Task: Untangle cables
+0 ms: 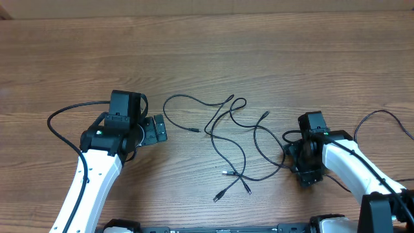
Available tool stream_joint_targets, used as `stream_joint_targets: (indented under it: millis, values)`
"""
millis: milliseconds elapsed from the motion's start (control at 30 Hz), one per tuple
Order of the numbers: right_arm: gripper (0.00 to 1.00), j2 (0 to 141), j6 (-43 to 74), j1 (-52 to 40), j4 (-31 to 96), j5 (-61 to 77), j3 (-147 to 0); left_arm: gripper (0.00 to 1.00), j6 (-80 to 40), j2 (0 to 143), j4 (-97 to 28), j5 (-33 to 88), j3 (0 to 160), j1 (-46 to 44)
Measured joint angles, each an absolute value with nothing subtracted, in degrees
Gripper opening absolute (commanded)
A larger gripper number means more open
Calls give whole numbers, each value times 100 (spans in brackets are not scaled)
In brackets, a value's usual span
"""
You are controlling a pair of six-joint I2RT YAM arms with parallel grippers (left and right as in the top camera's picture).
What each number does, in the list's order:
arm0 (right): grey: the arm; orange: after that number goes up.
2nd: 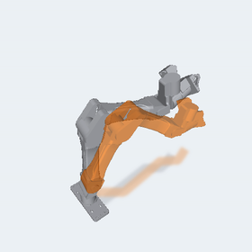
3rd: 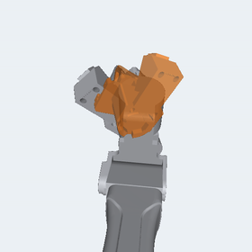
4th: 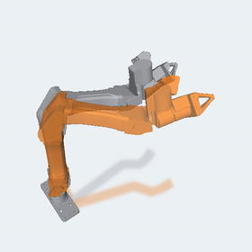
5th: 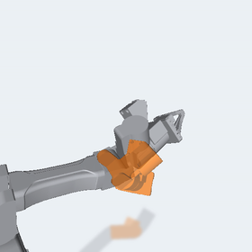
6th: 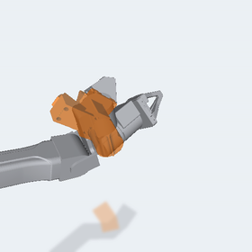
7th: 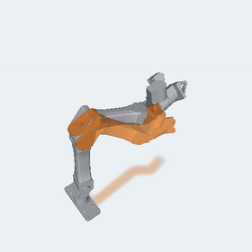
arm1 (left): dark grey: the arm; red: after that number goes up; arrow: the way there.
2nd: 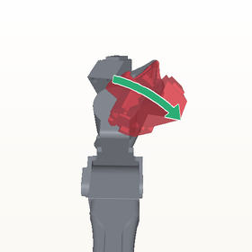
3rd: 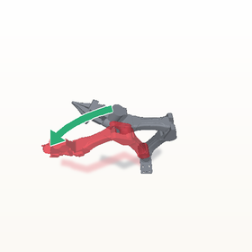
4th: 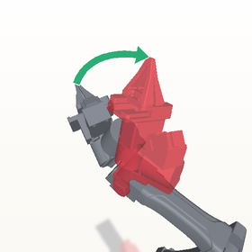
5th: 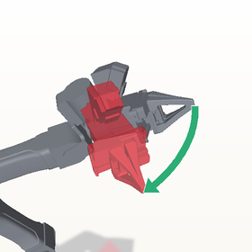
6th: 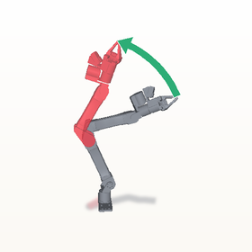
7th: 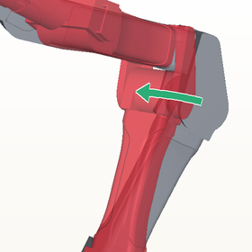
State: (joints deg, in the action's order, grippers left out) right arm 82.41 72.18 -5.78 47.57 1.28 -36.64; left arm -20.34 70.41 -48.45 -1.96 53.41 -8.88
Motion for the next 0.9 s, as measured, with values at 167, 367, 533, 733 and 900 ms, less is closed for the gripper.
stream_joint_targets:
  millis: [167,367,533,733,900]
  values:
    - [9,8221,7231,-578,4729,172,-3649,100,-2032,7041,-4845,-196,5341,-888]
    - [4,8215,7192,-576,4641,298,-3649,100,-2032,7041,-4845,-196,5341,-888]
    - [4,8226,6659,-576,4847,436,-3677,100,-2034,7041,-4845,-196,5341,-888]
    - [4,8256,5275,-578,5059,801,-3767,100,-2034,7041,-4845,-196,5341,-888]
    - [4,7911,4042,-578,5013,1387,-3865,99,-2034,7041,-4847,-196,5341,-888]
